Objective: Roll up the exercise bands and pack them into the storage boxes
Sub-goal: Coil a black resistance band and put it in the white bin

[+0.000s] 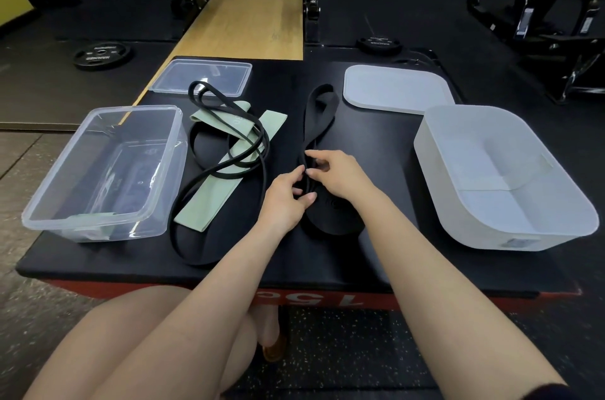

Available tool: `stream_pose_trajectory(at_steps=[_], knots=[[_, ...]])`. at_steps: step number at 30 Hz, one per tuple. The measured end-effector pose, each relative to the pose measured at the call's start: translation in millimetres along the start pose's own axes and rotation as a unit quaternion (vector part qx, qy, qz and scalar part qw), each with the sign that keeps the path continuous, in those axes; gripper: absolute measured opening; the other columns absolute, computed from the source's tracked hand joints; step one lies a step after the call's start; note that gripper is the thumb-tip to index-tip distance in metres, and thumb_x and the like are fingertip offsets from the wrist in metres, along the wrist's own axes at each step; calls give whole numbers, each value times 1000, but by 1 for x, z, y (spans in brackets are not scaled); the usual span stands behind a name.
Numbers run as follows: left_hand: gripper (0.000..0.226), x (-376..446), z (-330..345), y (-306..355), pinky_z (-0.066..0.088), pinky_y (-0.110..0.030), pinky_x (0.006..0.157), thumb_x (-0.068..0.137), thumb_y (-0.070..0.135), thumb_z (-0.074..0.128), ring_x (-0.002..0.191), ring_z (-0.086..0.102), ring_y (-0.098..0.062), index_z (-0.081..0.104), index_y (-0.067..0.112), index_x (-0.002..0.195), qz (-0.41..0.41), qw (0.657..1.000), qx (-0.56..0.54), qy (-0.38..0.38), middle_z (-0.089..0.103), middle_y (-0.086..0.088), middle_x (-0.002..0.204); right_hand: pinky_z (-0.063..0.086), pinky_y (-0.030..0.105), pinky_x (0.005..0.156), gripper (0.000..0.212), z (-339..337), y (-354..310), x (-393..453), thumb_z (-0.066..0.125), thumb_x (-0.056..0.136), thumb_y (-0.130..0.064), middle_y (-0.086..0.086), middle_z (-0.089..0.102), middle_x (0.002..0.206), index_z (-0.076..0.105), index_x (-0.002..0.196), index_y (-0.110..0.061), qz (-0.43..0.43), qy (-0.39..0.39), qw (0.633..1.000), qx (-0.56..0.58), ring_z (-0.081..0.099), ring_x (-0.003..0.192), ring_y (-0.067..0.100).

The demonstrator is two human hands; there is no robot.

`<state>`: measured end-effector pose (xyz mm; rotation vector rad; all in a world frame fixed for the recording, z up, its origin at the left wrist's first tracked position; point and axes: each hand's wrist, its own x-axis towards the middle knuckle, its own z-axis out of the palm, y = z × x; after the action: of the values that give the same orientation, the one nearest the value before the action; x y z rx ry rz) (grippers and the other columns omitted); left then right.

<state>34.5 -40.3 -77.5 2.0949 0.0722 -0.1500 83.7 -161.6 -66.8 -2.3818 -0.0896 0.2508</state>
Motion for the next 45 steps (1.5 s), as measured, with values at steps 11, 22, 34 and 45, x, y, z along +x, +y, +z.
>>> stream_pose_trajectory(at_steps=[11,22,34,45], knots=[[53,1,-2,-1,39,-18,93,87,12,63,105,55,-7,46,19,137,-15,999,-31,-12,55,1,133,31,35,107,56,8,18,-55,51,93,-42,1,40,145,39,142,-16,12,129,990,-49,32,134,20],[46,0,-1,3,33,-19,103,91,5,56,123,49,-10,49,15,135,-26,997,-52,-43,55,-2,134,21,33,115,108,28,20,-86,65,74,-61,1,13,154,6,151,-14,7,99,992,-83,9,142,19],[24,8,-8,1,44,-27,93,87,17,59,101,58,-11,63,23,110,-73,995,-53,-49,65,10,98,12,22,109,105,-7,35,-74,77,70,-45,-8,12,153,13,150,-22,-86,-61,991,-80,6,141,8],[27,7,-9,-4,54,-29,79,85,22,68,89,62,-10,66,20,112,-40,999,8,-17,64,12,84,14,36,118,114,-23,29,-61,81,64,-49,-14,0,157,10,150,-28,-65,-155,980,-109,-3,144,12]])
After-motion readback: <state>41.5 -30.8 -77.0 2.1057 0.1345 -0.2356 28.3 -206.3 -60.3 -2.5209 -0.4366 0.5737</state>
